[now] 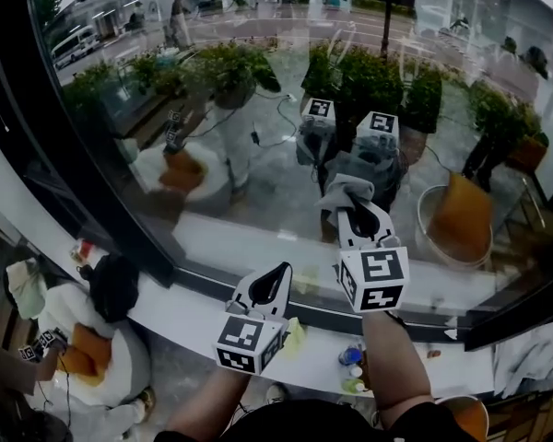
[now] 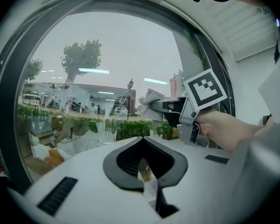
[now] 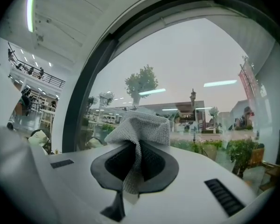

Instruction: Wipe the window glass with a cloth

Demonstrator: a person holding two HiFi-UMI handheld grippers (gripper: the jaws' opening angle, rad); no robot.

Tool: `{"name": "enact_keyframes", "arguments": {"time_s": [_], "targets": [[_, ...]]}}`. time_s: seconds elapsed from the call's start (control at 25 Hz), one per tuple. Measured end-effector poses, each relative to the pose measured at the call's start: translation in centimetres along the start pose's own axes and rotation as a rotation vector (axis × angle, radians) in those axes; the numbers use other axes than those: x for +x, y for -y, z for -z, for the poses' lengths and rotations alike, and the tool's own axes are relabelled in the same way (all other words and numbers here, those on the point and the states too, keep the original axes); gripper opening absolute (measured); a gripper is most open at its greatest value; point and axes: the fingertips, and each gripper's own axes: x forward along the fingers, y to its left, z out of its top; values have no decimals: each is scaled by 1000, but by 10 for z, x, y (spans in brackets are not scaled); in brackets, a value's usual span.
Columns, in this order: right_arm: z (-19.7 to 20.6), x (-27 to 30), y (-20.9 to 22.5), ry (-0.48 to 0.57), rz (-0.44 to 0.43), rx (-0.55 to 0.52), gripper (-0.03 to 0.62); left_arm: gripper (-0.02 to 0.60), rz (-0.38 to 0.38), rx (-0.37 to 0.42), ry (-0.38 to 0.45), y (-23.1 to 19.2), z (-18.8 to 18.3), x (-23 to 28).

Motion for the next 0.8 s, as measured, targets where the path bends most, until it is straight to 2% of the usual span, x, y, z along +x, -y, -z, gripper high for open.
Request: {"name": "enact_keyframes", "arguments": {"time_s": [0.36,0.8], "targets": [[4,31,-48,-13,-43,8,39,8,-40,-13,-12,-43,3,-18],[9,39,-55,-28,-40,16,38,8,-59,-27,-13,-55,0,-26]]}}
